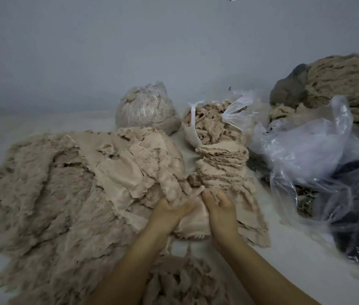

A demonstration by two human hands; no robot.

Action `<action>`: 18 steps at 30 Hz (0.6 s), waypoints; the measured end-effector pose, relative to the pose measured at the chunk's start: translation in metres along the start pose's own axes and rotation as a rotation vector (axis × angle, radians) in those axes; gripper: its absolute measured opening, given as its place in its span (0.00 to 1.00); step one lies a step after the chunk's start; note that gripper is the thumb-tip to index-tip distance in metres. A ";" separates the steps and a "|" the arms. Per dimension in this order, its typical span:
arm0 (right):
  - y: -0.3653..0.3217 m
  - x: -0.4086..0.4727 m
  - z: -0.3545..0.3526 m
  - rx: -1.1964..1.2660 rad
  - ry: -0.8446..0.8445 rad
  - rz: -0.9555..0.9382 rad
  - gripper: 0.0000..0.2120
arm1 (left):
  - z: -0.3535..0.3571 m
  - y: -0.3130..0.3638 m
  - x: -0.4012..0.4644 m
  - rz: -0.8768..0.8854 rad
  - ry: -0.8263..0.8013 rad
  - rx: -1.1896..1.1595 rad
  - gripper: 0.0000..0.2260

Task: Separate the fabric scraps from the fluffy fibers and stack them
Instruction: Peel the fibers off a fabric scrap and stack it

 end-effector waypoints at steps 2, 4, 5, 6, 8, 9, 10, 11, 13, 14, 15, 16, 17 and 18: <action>0.003 0.005 -0.002 -0.020 -0.020 -0.016 0.16 | 0.004 -0.005 0.000 -0.046 -0.029 0.023 0.12; 0.007 0.011 -0.003 -0.087 -0.029 -0.044 0.15 | 0.007 -0.008 0.003 -0.093 0.105 0.018 0.11; 0.009 0.014 -0.003 -0.137 -0.035 -0.055 0.15 | 0.007 -0.008 0.006 -0.108 0.162 0.012 0.10; 0.011 0.018 -0.003 -0.176 -0.038 -0.062 0.15 | 0.008 -0.007 0.009 -0.122 0.199 0.024 0.11; 0.014 0.025 -0.004 -0.219 -0.020 -0.041 0.15 | 0.007 -0.004 0.013 -0.153 0.249 0.058 0.12; 0.015 0.029 -0.004 -0.217 -0.007 -0.023 0.14 | 0.005 -0.003 0.017 -0.158 0.291 0.053 0.12; 0.016 0.034 -0.006 -0.216 -0.004 -0.008 0.14 | 0.001 -0.001 0.020 -0.158 0.329 0.050 0.10; 0.015 0.037 -0.007 -0.240 -0.013 -0.002 0.14 | -0.003 0.002 0.024 -0.152 0.346 0.062 0.09; 0.011 0.041 -0.009 -0.337 -0.072 -0.035 0.16 | -0.011 0.010 0.029 -0.125 0.360 0.095 0.09; 0.010 0.040 -0.009 -0.391 -0.114 -0.045 0.18 | -0.015 0.014 0.033 -0.106 0.378 0.085 0.11; 0.010 0.037 -0.010 -0.449 -0.179 -0.036 0.19 | -0.017 0.018 0.036 -0.096 0.401 0.050 0.13; 0.012 0.034 -0.011 -0.532 -0.285 -0.019 0.20 | -0.020 0.023 0.038 -0.088 0.425 0.013 0.15; 0.015 0.029 -0.014 -0.647 -0.425 -0.016 0.21 | -0.022 0.028 0.040 -0.082 0.443 -0.012 0.16; 0.019 0.024 -0.019 -0.772 -0.585 -0.016 0.20 | -0.024 0.032 0.041 -0.082 0.451 -0.038 0.17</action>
Point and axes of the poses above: each hand's wrist, its own x-axis towards the middle knuckle, its own z-axis out of the palm, y = z × x, the point moved 1 cm from there along x, towards the middle knuckle, and after that the axes turned 1 degree about x, right-handed, at the moved point
